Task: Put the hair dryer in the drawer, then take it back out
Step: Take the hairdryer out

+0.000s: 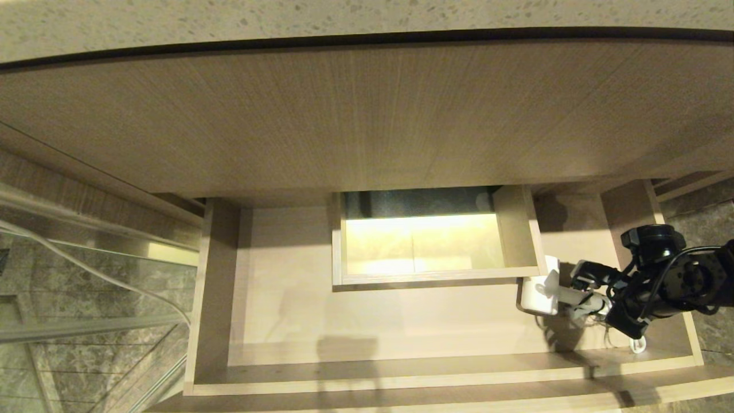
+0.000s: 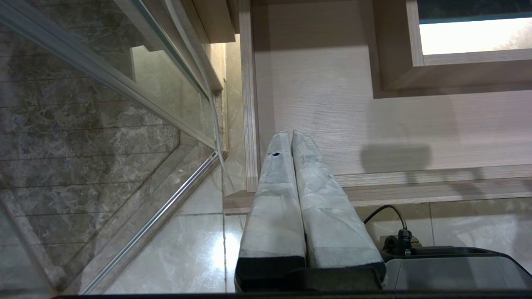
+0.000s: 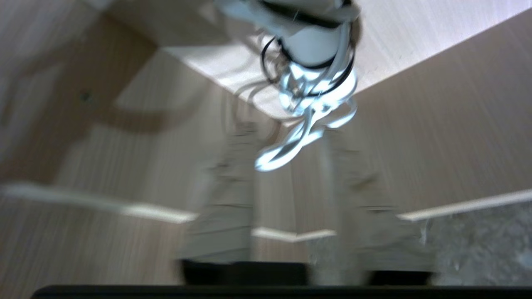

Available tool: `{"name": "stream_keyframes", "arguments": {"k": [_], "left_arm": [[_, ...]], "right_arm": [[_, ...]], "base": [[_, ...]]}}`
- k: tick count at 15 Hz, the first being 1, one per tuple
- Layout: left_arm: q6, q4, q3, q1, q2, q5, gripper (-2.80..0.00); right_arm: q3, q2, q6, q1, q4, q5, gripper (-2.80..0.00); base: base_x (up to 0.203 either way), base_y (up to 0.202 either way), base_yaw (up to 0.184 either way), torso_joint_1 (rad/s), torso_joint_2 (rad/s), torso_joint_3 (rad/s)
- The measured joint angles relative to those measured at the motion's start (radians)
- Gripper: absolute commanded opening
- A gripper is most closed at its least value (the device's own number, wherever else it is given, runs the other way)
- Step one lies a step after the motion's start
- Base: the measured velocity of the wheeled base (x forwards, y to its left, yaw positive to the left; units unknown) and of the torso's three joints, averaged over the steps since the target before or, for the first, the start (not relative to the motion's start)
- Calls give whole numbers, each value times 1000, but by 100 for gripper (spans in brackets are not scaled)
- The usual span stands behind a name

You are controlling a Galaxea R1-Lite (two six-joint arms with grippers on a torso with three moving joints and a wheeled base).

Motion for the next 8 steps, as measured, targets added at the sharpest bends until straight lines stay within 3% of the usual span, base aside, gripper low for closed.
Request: {"name": "stream_keyframes", "arguments": {"k": [8], "left_arm": [[0,0,0,0,0,0,-280]], "right_arm": [[-62,92,9,-16,-11,-3,0]], "base": [[0,0,0,0,0,0]]}}
